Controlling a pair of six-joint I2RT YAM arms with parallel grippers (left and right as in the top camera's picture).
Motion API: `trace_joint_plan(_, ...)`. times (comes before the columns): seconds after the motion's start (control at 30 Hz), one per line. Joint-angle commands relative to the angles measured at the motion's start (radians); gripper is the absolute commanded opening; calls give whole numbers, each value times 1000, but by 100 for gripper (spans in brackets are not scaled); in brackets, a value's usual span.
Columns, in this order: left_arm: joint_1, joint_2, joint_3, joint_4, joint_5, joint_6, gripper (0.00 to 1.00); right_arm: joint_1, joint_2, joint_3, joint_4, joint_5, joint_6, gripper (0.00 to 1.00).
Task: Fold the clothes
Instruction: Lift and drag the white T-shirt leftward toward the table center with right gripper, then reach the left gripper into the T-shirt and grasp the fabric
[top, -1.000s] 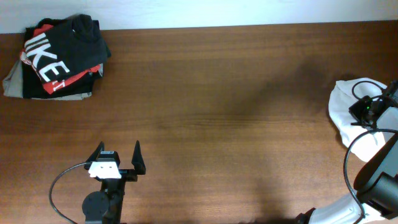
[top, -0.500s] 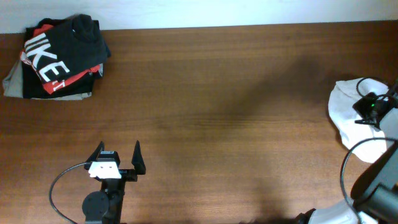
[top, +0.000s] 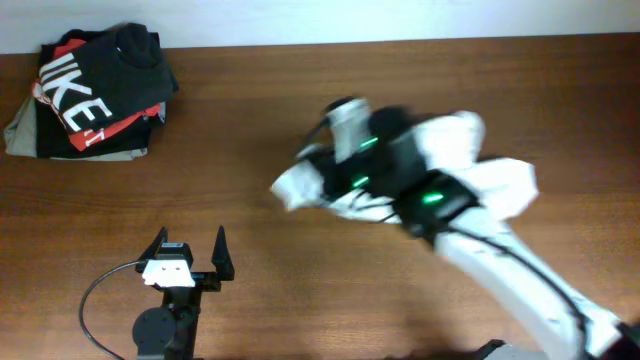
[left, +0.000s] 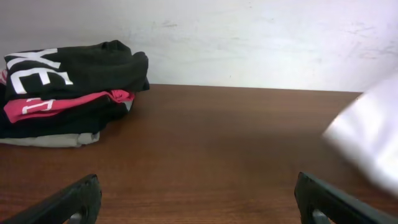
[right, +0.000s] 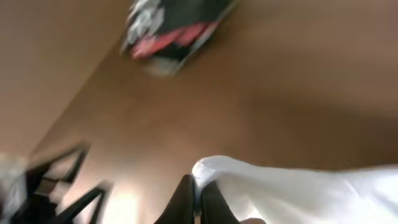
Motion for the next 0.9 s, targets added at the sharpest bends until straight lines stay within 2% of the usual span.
trace_joint_plan(0.0, 3, -6, -5, -3, 0, 9, 99, 225, 142, 12, 45, 16, 16, 4)
trace_joint_plan(0.03, 3, -6, -5, -3, 0, 9, 99, 273, 183, 13, 64, 82, 60, 4)
trace_joint_plan(0.07, 3, -6, -5, -3, 0, 9, 99, 267, 183, 13, 69, 100, 64, 43)
trace_joint_plan(0.13, 3, -6, -5, -3, 0, 9, 99, 189, 144, 21, 47, 100, 60, 77)
trace_joint_plan(0.17, 3, -6, -5, -3, 0, 9, 99, 117, 113, 33, 2, 100, 60, 86)
trace_joint_plan(0.2, 3, -6, -5, -3, 0, 9, 99, 38, 82, 39, -39, 100, 61, 99)
trace_joint_plan(0.4, 3, -6, -5, -3, 0, 9, 99, -442, 26, 40, -295, 132, 82, 99)
trace_joint_plan(0.5, 3, -6, -5, -3, 0, 9, 99, -686, 26, 40, -475, 338, 82, 99)
trace_joint_plan(0.67, 3, -6, -5, -3, 0, 9, 99, -933, 27, 40, -510, 405, 79, 99)
trace_joint_plan(0.8, 3, -6, -5, -3, 0, 9, 99, -1043, 39, 40, -532, 425, 79, 99)
trace_joint_plan(0.87, 3, -6, -5, -3, -2, 9, 99, -1049, 39, 40, -532, 422, 79, 99)
